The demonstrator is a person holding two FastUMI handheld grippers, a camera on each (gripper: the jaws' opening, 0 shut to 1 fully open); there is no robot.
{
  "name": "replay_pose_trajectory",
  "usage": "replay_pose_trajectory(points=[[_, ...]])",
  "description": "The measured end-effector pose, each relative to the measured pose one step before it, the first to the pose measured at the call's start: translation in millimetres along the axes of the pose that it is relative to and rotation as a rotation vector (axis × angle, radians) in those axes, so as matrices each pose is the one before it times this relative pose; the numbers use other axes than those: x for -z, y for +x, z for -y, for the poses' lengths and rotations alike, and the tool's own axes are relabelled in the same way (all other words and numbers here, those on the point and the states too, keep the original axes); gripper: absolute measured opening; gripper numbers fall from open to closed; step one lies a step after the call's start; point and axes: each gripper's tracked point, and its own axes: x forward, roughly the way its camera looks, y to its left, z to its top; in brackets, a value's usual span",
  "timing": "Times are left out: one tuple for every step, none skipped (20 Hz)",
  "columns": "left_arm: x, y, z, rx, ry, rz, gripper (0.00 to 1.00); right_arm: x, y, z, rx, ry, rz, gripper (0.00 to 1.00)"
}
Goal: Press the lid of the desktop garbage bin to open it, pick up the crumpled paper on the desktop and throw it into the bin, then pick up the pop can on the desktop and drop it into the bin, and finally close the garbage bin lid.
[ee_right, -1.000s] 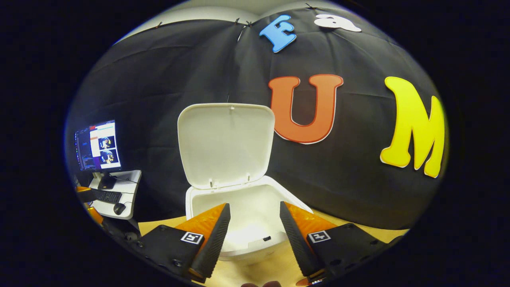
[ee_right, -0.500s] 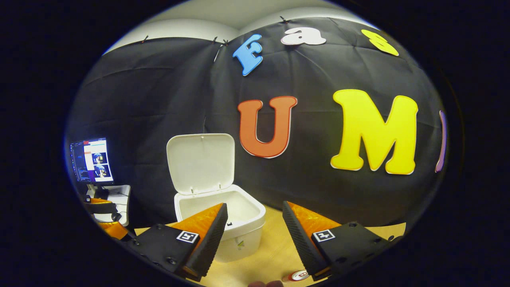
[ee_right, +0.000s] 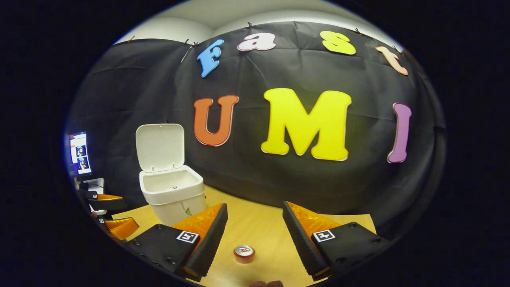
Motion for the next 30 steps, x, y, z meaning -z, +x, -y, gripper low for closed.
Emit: replay_pose_trajectory(points=[[8.03,6.24,10.84,0.01948,0.0042,-0.00851,1.0,8.29,-8.81,15.76,0.02972,-0.00598,-0.01238,0.88],[8.88,5.0,10.15,0.01928,-0.00014,-0.01414,1.0,10.61,-9.55,15.63,0.02966,-0.00824,-0.01845,0.88],[8.62,6.49,8.96,0.0154,-0.00208,-0.00995,1.0,8.05,-5.75,12.79,0.02245,0.00333,-0.01763,0.88],[7.62,4.87,7.93,0.01292,-0.00462,-0.00953,1.0,7.04,-5.31,10.65,0.01878,0.01201,-0.01727,0.88],[7.51,5.71,7.53,0.01071,-0.00209,-0.00876,1.0,5.47,-5.36,11.05,0.01899,0.01672,-0.01217,0.88],[9.34,6.09,8.2,0.00927,0.0017,-0.00523,1.0,5.37,-5.49,11.69,0.02203,0.01182,-0.00904,0.88],[10.71,7.28,6.25,0.00607,0.0072,-0.01237,1.0,4.13,-6.3,11.97,0.01993,0.00718,-0.00537,0.88],[10.92,8.22,5.9,0.00472,0.01749,-0.01621,1.0,5.64,-4.48,9.67,0.01741,0.00287,-0.00988,0.88],[10.74,7.86,5.34,0.00211,0.01518,-0.01587,1.0,5.49,-5.33,9.26,0.01487,-0.005,-0.01165,0.88],[6.26,6.1,6.08,0.00539,0.00497,-0.00105,1.0,5.24,-4.44,7.9,0.01368,-0.00828,-0.00921,0.88],[8.14,7.71,5.22,0.00483,-0.00108,-0.01774,1.0,3.69,-3.65,7.42,0.01132,-0.00589,-0.00915,0.88],[9.14,8.31,4.19,-0.00025,-0.0065,-0.0134,1.0,4.43,-3.85,5.98,0.00834,-0.00059,-0.00971,0.88],[6.75,6.08,2.96,-0.00038,-0.01046,-0.00917,1.0,4.2,-2.42,5.53,0.00673,0.00509,-0.0112,0.88],[6.56,5.88,3.61,-0.00339,-0.01143,-0.00805,1.0,5.27,-2.77,4.51,0.00918,0.00903,-0.01161,0.88],[8.43,7.04,2.59,-0.00275,-0.01184,-0.01366,1.0,3.13,-3.43,1.44,0.00271,0.00595,-0.00178,0.88],[9.08,6.32,2.25,-0.00508,-0.0033,-0.02083,1.0,3.95,-3.39,1.27,0.00352,0.00135,-0.00262,0.88],[8.64,5.41,1.76,-0.00406,-0.00208,-0.01392,1.0,4.51,-2.42,0.19,-0.00103,0.00071,-0.00658,0.88],[10.02,7.34,1.23,0.00005,0.00103,-0.00754,1.0,5.97,-1.78,-0.17,-0.00149,0.00102,-0.01236,0.88],[7.53,5.63,1.28,-0.00171,0.00466,-0.0104,1.0,5.6,-1.07,1.03,-0.00193,0.0006,-0.01526,0.88],[5.3,6.06,0.0,-0.00267,0.00161,-0.01361,1.0,3.61,0.02,2.46,0.00045,0.00068,-0.01154,0.88],[4.77,5.28,0.34,-0.00458,-0.00707,-0.01433,1.0,2.1,0.17,1.86,-0.00115,0.00026,-0.00927,0.88],[5.26,5.65,-0.57,-0.00587,-0.01201,-0.01117,1.0,2.15,0.56,2.06,0.00148,-0.00525,-0.00581,0.88],[2.9,5.39,-1.06,-0.00856,-0.00892,-0.00642,1.0,1.2,-0.78,0.81,-0.00131,-0.00532,-0.00202,0.88],[3.43,4.92,-0.69,-0.00879,-0.00232,-0.00747,1.0,1.29,-0.66,-1.66,-0.00254,-0.00523,-0.00133,0.88],[3.3,4.72,-1.51,-0.0072,-0.00125,-0.00673,1.0,2.15,-1.41,-1.34,-0.00559,-0.00739,-0.00451,0.88],[4.07,3.56,-0.79,-0.00556,0.0001,-0.00601,1.0,3.29,-0.74,-3.3,-0.01115,-0.00935,-0.00586,0.88],[1.56,5.47,-0.84,-0.00508,0.00094,-0.00906,1.0,3.0,0.29,-2.42,-0.00606,-0.01278,-0.00931,0.87],[2.55,5.17,-0.18,-0.00193,0.00112,-0.01157,1.0,3.24,1.56,-3.18,-0.01148,-0.00139,-0.01069,0.87],[1.67,4.29,-1.31,-0.00108,-0.00118,-0.01038,1.0,2.3,0.76,-3.49,-0.00901,0.0069,-0.01067,0.88],[-0.56,4.22,-2.14,-0.00565,-0.00364,-0.00225,1.0,3.86,1.78,-2.03,-0.00602,0.00852,-0.01062,0.88]])
